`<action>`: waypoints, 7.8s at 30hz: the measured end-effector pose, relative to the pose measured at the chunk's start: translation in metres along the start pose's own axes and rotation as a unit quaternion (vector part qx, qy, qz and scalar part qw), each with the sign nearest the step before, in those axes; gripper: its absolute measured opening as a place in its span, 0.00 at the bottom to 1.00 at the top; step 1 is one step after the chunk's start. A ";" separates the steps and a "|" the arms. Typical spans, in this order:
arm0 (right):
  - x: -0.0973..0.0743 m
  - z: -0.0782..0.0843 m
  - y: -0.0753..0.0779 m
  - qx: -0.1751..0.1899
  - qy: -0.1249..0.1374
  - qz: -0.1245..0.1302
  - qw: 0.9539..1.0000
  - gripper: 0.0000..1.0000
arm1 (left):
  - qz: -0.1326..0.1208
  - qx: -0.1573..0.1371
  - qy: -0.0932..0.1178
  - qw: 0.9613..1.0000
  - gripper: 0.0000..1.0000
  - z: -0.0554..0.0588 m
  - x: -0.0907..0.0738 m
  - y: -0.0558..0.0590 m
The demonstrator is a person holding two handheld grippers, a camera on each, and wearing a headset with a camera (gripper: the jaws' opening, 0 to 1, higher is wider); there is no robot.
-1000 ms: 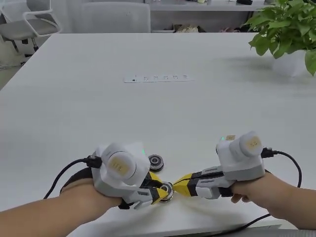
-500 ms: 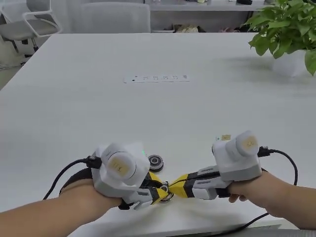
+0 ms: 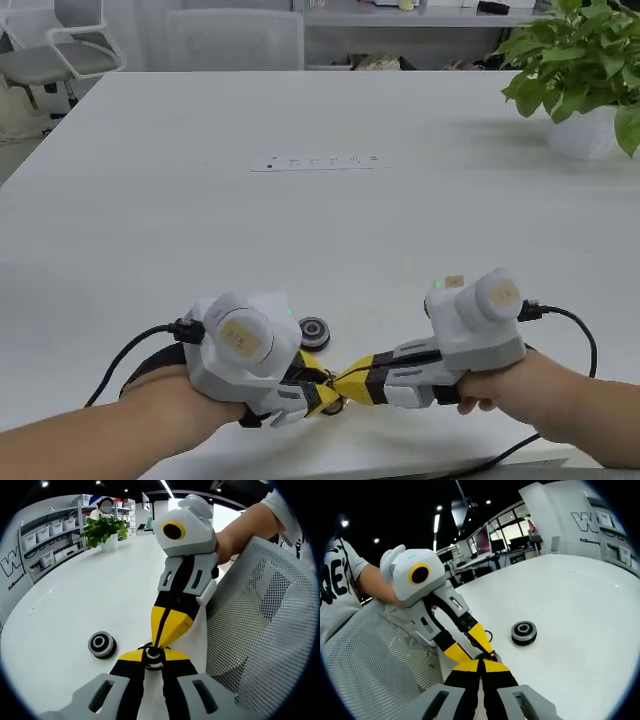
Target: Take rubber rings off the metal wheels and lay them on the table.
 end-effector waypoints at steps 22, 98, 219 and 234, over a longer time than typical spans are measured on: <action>-0.005 0.000 0.006 -0.005 0.003 0.008 1.000 0.00 | 0.016 0.020 -0.012 1.000 0.19 -0.001 -0.006 0.004; 0.052 -0.041 -0.027 -0.059 -0.026 -0.049 0.997 0.00 | -0.063 -0.054 0.045 0.996 0.64 0.035 -0.137 -0.010; 0.007 -0.020 0.053 -0.041 -0.008 0.091 0.995 0.37 | -0.009 -0.033 0.005 0.999 0.35 -0.008 -0.018 -0.072; 0.006 -0.017 0.056 -0.038 -0.009 0.093 0.995 0.36 | 0.000 -0.034 -0.004 0.999 0.22 -0.007 -0.003 -0.072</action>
Point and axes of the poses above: the centre of the closed fingertips' face, and the gripper's own axes: x roughly forward along the fingers, y roughly to its right, z roughly out of its underside, the point moved 5 cm from there along -x, roughly backward along the fingers, and after that the axes turned 7 degrees about z, right-handed, at the moved point
